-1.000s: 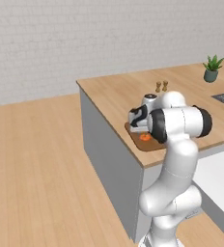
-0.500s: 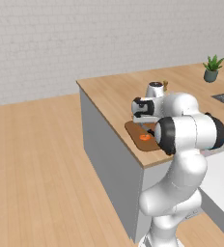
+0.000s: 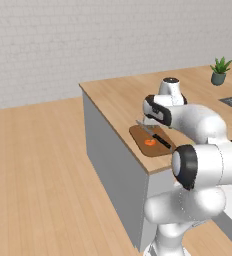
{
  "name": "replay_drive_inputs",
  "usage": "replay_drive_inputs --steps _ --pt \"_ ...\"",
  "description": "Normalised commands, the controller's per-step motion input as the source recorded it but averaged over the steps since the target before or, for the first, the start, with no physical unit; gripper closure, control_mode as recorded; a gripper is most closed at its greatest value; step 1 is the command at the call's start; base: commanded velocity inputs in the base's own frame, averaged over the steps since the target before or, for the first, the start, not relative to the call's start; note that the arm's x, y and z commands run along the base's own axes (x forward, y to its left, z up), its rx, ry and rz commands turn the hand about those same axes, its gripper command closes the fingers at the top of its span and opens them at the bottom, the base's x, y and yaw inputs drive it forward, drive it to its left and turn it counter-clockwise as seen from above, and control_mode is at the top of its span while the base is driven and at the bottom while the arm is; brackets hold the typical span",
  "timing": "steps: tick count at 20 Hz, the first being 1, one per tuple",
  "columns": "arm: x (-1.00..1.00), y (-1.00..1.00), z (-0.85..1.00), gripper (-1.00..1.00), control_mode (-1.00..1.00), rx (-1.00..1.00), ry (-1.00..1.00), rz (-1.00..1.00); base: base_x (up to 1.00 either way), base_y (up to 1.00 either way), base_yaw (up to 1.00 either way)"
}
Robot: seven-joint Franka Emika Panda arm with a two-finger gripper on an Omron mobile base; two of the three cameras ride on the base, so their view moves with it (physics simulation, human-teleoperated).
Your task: Pick up the knife from the drawer and place it on the cutting board. Then place the meat from the plate to the cutting board.
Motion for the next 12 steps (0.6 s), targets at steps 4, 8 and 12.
replay_drive_inputs --steps 4,8,12 --pt "-0.81 0.00 0.21 -1.00 -1.00 0.00 0.00 0.00 0.00 0.00 0.00" --pt "-0.68 0.00 0.16 -1.00 -1.00 0.00 0.00 0.00 0.00 0.00 0.00" --pt "-0.54 0.01 0.15 -1.00 -1.00 0.00 0.00 0.00 0.00 0.00 0.00"
